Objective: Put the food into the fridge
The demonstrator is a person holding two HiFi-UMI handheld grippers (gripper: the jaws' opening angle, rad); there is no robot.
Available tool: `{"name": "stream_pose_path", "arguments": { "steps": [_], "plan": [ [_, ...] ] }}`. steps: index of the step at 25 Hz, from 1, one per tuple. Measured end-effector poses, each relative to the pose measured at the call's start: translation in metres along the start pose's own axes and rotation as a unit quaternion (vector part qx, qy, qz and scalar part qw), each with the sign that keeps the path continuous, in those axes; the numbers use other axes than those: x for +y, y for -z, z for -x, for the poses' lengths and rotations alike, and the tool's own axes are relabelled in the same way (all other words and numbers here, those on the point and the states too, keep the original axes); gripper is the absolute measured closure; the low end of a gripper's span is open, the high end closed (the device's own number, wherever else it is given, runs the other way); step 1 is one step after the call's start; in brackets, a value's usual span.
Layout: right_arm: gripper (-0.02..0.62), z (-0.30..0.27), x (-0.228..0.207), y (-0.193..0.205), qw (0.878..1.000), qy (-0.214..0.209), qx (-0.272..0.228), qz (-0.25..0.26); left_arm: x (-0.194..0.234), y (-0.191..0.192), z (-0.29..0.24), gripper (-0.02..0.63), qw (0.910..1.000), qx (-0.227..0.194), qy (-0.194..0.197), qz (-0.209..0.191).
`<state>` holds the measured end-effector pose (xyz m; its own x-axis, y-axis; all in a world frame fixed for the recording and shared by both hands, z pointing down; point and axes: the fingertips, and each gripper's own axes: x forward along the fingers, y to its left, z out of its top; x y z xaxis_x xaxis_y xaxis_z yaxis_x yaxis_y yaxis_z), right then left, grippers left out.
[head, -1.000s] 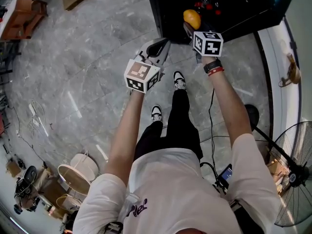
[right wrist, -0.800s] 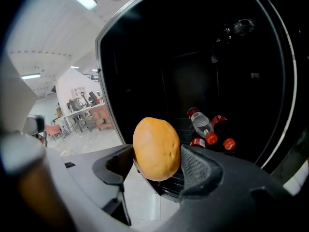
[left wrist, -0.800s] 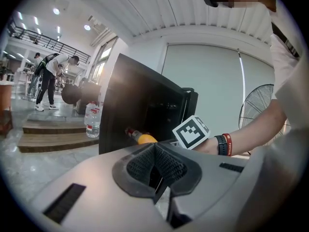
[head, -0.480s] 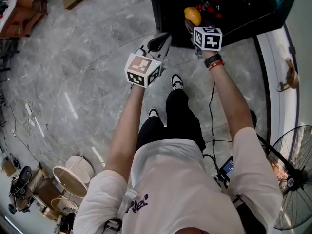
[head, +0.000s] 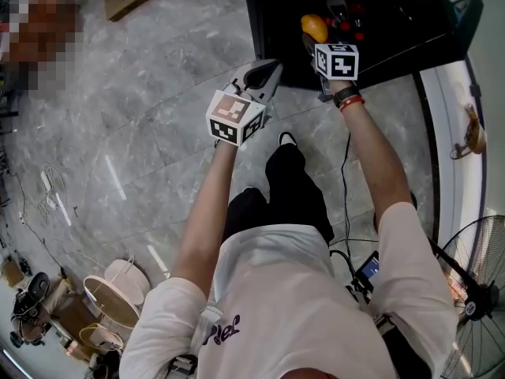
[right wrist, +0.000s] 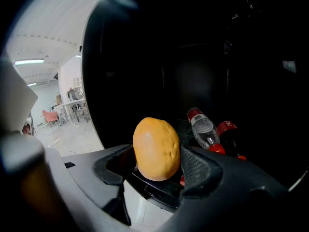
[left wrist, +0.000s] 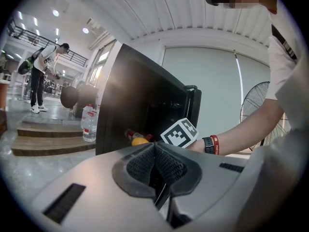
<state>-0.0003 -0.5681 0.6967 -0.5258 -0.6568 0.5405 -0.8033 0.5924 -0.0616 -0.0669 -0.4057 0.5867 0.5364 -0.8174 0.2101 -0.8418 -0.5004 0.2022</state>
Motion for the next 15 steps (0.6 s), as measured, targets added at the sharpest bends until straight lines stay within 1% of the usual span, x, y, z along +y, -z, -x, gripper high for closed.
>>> {"name": "stream_pose_path", "arguments": {
  "steps": [8,15],
  "plan": [
    [0.278,-0.028,-0.011,-0.005,1.000,0.000,0.008,0.013,0.017,0.006,-0.014,0.588,1.0000,0.008,-0.001,-0.003],
    [0.278,-0.052,-0.019,-0.007,1.000,-0.008,0.012,0.019,0.030,0.005,-0.024,0.588,1.0000,-0.001,-0.005,0.004]
  ]
}}
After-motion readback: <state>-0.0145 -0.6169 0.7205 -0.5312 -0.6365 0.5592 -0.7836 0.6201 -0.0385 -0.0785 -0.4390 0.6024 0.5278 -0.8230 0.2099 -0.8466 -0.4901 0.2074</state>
